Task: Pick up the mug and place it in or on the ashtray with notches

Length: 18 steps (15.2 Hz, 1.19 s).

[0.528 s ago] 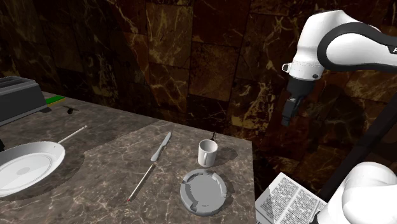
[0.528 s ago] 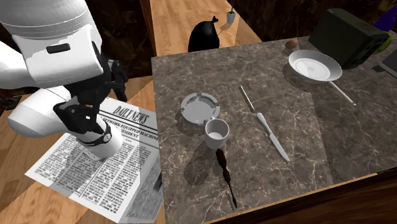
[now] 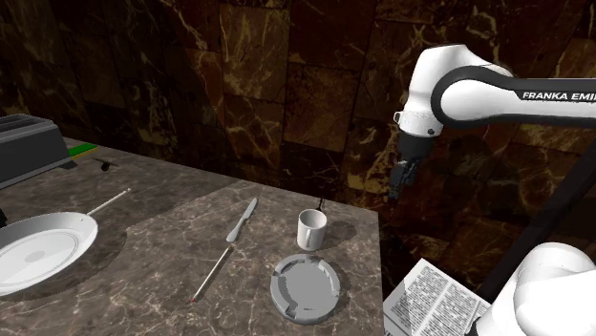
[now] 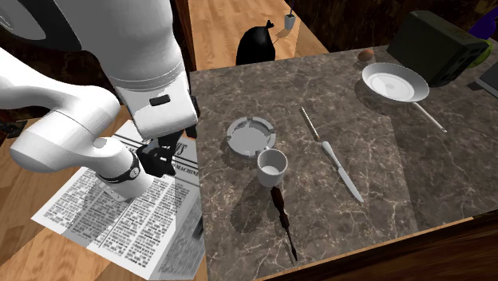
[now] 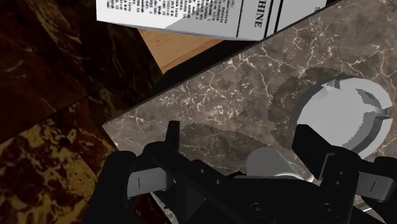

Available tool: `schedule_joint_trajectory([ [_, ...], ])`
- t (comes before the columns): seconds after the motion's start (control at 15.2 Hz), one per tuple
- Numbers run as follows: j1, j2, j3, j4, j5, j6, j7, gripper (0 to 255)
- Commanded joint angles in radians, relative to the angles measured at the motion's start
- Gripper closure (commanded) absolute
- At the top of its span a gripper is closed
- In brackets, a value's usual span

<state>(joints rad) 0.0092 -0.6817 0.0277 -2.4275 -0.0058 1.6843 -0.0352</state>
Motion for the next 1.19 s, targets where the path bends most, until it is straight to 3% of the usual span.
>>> schedule_joint_trajectory([
  [0.0, 0.006, 0.058, 0.017, 0.001, 0.019, 0.061, 0.031, 0],
  [0.66, 0.022, 0.399, 0.083, 0.079, 0.076, 0.341, 0.156, 0],
  [1.12, 0.033, 0.637, 0.111, 0.199, 0.082, 0.471, 0.231, 0],
])
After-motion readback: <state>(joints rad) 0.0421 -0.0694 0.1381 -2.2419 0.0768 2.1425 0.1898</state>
